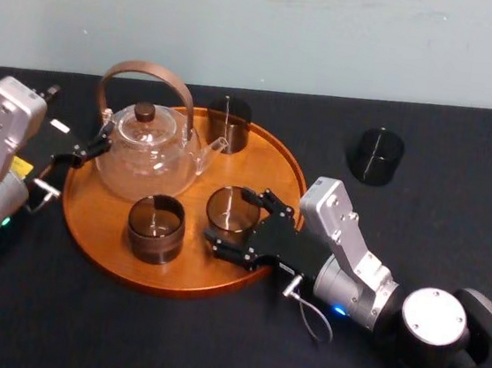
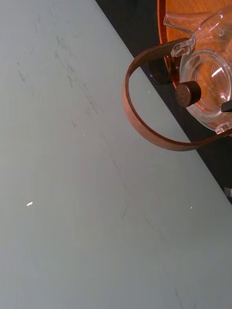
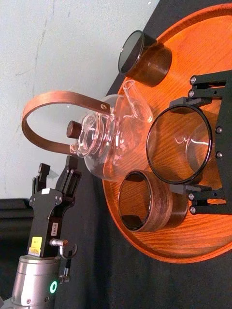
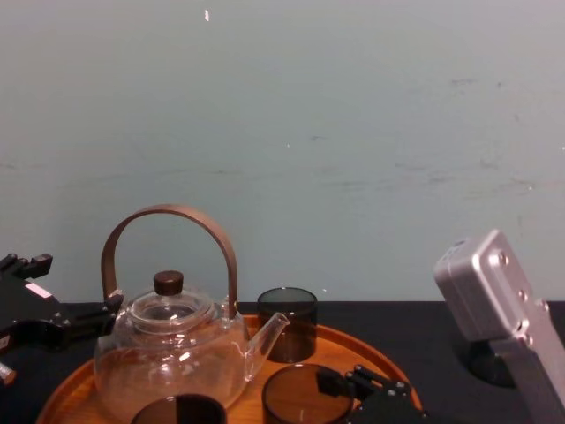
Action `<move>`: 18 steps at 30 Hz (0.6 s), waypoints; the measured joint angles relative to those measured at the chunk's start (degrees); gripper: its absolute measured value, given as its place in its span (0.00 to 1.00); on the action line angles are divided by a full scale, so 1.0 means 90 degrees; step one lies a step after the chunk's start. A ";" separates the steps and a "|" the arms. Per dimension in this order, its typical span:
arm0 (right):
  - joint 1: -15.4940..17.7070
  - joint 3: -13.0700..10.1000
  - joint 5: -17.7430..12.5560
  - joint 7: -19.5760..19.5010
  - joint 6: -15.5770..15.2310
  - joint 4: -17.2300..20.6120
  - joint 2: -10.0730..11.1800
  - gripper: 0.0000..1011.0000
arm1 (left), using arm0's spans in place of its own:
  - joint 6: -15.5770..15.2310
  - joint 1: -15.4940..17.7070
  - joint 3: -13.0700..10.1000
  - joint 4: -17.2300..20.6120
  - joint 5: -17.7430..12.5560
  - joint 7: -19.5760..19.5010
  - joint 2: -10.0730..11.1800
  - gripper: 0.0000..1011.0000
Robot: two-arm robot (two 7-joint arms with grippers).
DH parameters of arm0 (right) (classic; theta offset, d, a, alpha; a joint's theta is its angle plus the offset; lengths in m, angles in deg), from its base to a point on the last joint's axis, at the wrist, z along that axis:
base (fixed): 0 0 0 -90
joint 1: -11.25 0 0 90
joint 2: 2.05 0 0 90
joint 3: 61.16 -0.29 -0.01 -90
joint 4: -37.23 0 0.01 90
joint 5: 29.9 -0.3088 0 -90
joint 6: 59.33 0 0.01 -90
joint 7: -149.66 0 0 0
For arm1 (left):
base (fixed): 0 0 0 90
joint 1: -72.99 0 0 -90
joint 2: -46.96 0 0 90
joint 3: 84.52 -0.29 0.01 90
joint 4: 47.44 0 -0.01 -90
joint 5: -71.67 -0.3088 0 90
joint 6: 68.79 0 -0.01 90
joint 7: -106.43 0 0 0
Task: Pick up the glass from the table and place it on the tray.
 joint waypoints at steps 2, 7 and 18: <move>-0.0010 0.0008 -0.0022 0.0027 -0.0002 -0.0013 -0.0001 0.91 | 0.0000 0.0000 0.0000 0.0000 0.0000 0.0000 0.0000 1.00; -0.0057 0.0053 -0.0107 0.0128 -0.0043 -0.0081 -0.0010 0.91 | 0.0000 0.0000 0.0000 0.0000 0.0000 0.0000 0.0000 1.00; -0.0114 0.0130 -0.0242 0.0218 -0.0187 -0.0170 -0.0015 0.91 | 0.0000 0.0000 0.0000 0.0000 0.0000 0.0000 0.0000 1.00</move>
